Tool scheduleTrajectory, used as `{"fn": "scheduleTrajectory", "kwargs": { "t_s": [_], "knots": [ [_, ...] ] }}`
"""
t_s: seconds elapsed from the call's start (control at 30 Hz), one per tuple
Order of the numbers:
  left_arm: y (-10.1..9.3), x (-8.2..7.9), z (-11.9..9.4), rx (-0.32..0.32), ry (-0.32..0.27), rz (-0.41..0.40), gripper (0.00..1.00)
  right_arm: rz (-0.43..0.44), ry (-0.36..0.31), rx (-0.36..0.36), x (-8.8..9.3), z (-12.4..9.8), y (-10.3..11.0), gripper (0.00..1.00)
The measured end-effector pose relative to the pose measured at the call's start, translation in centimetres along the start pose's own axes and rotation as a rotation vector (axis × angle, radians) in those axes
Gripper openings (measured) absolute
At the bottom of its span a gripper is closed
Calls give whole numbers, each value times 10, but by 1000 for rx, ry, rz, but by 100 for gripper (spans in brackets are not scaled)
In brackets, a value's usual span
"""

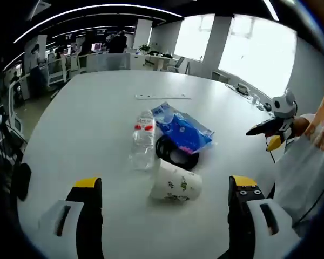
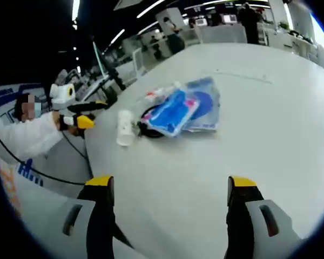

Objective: Arrange the tabletop items into an orderly group along one side of the table until the central work area is clear of visible clutter.

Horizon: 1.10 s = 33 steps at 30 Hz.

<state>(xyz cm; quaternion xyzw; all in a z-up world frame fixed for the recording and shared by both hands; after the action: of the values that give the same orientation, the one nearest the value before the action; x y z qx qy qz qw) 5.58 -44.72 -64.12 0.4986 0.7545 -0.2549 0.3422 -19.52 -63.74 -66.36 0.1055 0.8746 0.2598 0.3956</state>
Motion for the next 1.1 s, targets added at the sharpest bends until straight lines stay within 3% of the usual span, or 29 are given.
{"fn": "scheduleTrajectory", "kwargs": {
  "t_s": [0.6,1.1],
  "knots": [
    [-1,-6,10,-12,-7,-20,99,37,-15,10,3,-6,-7,82],
    [9,8,14,-6,18,5,100,56,-30,13,3,-8,-9,81]
  ]
}}
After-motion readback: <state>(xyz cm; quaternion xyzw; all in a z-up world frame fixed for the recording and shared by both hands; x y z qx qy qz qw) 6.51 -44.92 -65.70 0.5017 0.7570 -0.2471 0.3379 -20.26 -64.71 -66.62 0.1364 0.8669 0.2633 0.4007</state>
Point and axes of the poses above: the point that each gripper's makers call its tool centre point, and the gripper's own axes: z roughly forward along the fingers, y roughly to its left, x roughly out of its underside, the point moved 5 cm from there along -z, roughly backward along the fingers, and after that the axes turned 15 degrees about -x, right-handed, at the moved point
